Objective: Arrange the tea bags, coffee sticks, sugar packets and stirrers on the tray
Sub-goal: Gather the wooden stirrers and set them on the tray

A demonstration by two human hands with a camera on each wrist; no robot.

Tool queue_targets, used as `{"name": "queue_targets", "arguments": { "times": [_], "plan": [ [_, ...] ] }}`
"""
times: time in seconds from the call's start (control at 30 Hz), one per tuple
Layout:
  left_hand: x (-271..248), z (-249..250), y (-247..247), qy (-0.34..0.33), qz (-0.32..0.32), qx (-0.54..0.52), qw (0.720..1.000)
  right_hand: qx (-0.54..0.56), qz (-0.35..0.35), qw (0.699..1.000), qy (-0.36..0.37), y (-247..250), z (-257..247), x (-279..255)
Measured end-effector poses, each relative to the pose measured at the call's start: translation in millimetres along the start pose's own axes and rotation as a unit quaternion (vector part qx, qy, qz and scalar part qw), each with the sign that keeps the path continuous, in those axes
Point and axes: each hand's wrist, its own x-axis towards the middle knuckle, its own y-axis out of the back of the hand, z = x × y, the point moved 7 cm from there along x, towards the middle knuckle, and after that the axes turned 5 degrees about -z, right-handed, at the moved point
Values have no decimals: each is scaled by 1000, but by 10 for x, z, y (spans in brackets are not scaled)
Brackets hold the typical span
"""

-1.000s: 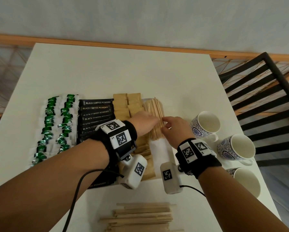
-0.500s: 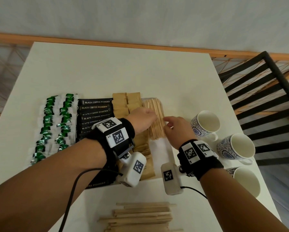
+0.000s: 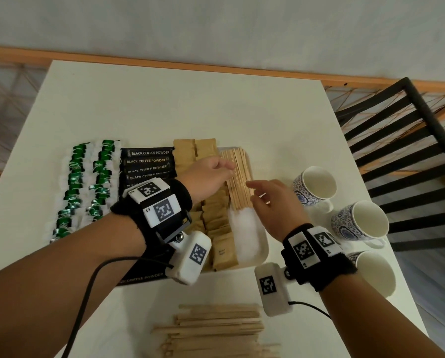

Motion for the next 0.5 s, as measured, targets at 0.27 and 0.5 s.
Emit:
{"name": "queue_targets", "arguments": {
  "times": [0.27,0.5],
  "plan": [
    [-562,-193,48,-10,1,40,999,-76,-97,991,62,-275,-64,-608],
    [-961,-448,179,0,33,32,999,-172,-153,973,28,-467,-4,-415]
  ]
}}
